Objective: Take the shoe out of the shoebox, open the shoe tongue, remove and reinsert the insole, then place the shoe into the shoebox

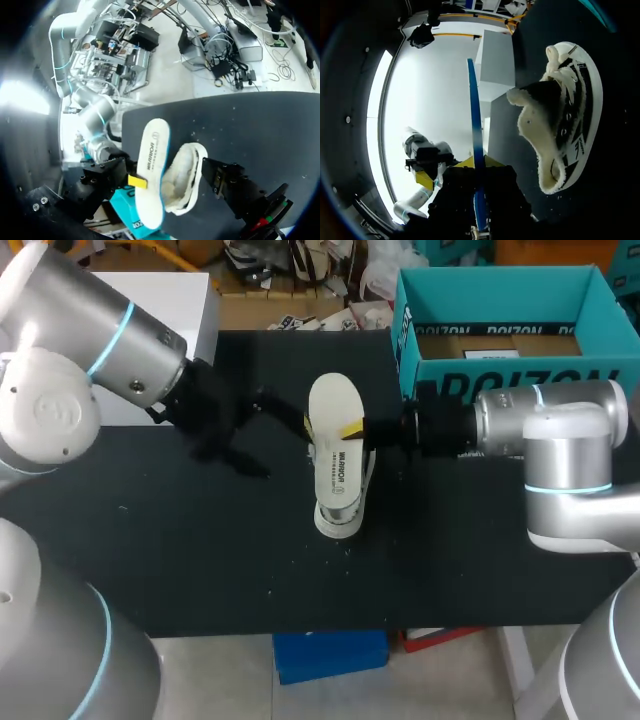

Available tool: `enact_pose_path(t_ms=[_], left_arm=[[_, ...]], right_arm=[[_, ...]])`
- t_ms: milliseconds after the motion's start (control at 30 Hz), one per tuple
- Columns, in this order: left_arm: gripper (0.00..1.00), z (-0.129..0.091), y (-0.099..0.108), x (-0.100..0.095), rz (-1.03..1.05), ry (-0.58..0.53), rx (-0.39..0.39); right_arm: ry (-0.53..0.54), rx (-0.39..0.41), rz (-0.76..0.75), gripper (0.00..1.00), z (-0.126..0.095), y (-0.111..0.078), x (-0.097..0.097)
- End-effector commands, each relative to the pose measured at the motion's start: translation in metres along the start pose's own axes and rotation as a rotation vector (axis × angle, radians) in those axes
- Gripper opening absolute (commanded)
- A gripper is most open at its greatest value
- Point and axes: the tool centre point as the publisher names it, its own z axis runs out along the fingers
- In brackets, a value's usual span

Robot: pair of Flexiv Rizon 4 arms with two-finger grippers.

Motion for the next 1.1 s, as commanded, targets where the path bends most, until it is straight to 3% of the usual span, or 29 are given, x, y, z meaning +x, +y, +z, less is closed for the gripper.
enact_pose_path(t_ms=[33,133,367,600,933,967,1033,1100], left_arm=[[1.00,0.007,0.006,0.007,-0.003,-0.318,-0.145],[1.00,0.013,0.017,0.011,-0.022,-0.266,-0.274],[1.00,0.022,0.043,0.017,-0.034,-0.357,-0.323],[1.00,0.030,0.071,0.017,-0.052,-0.470,-0.286],[1.00,0.046,0.075,0.013,0.002,-0.531,-0.193],[0.96,0.047,0.076,0.013,0.003,-0.531,-0.193],[0.67,0.048,0.076,0.012,0.011,-0.534,-0.192],[0.51,0.049,0.076,0.010,0.020,-0.537,-0.191]], right_arm=[[-0.002,-0.003,0.000,0.00,0.002,0.000,0.000],[-0.002,-0.003,0.000,0.00,0.002,0.000,0.000],[-0.002,-0.003,0.000,0.00,0.002,0.000,0.000],[-0.002,-0.003,0.000,0.00,0.002,0.000,0.000],[-0.002,-0.003,0.000,0.00,0.002,0.000,0.000],[-0.002,-0.003,0.000,0.00,0.002,0.000,0.000],[-0.002,-0.003,0.000,0.00,0.002,0.000,0.000],[-0.002,-0.003,0.000,0.00,0.002,0.000,0.000]])
